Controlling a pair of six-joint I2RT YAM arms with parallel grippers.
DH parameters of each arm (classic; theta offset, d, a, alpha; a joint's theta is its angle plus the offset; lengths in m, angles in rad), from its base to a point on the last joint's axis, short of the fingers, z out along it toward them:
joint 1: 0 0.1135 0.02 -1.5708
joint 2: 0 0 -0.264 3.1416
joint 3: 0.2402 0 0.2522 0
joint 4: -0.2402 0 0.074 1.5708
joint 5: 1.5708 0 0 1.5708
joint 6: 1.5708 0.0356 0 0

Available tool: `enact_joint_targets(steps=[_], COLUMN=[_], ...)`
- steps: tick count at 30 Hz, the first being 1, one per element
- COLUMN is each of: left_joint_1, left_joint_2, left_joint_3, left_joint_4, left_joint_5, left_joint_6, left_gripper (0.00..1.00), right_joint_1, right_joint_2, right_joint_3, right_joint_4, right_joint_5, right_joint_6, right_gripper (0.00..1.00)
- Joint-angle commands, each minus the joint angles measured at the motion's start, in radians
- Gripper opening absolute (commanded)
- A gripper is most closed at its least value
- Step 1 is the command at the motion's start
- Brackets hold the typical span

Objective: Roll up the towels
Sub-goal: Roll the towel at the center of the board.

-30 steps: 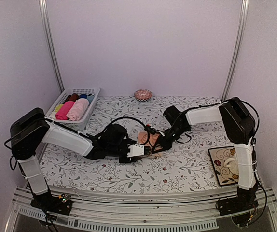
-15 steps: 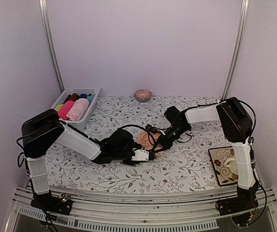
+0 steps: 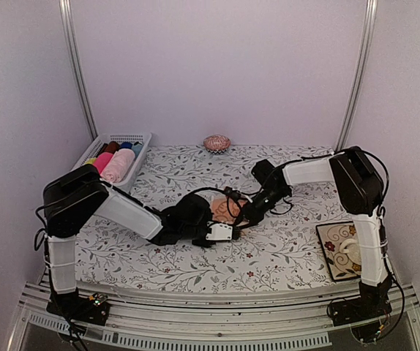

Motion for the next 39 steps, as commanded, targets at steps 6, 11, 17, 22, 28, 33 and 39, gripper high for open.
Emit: enact_joint_targets(steps=[6, 11, 17, 22, 28, 33, 39], left_joint_1=[0.015, 0.067, 0.143, 0.184, 0.201, 0.203, 0.204], left_joint_2=[0.012, 0.055, 0.135, 0.226, 0.32, 0.362, 0.397], left_joint_3=[0.139, 0.295, 0.45, 0.591, 0.738, 0.81, 0.878], left_joint_4=[-0.425, -0.645, -0.827, -0.97, -1.101, -1.162, -1.21], left_joint_5=[0.21, 0.386, 0.58, 0.682, 0.732, 0.763, 0.772], left_joint_6=[-0.111, -0.187, -0.29, -0.353, -0.413, -0.445, -0.46], left_gripper=[0.0, 0.0, 0.0, 0.0, 0.0, 0.0, 0.0], right_joint_1=[-0.063, -0.063, -0.042, 0.008, 0.101, 0.157, 0.175], right_joint_2=[-0.269, -0.425, -0.615, -0.746, -0.705, -0.615, -0.516], right_joint_3=[-0.136, -0.276, -0.529, -0.722, -0.764, -0.725, -0.642], right_joint_4=[0.085, 0.186, 0.381, 0.563, 0.668, 0.713, 0.71], right_joint_5=[0.147, 0.259, 0.304, 0.328, 0.457, 0.562, 0.646], right_joint_6=[-0.06, -0.107, -0.183, -0.282, -0.361, -0.406, -0.443], right_gripper=[0.6, 0.67, 0.68, 0.68, 0.67, 0.67, 0.67])
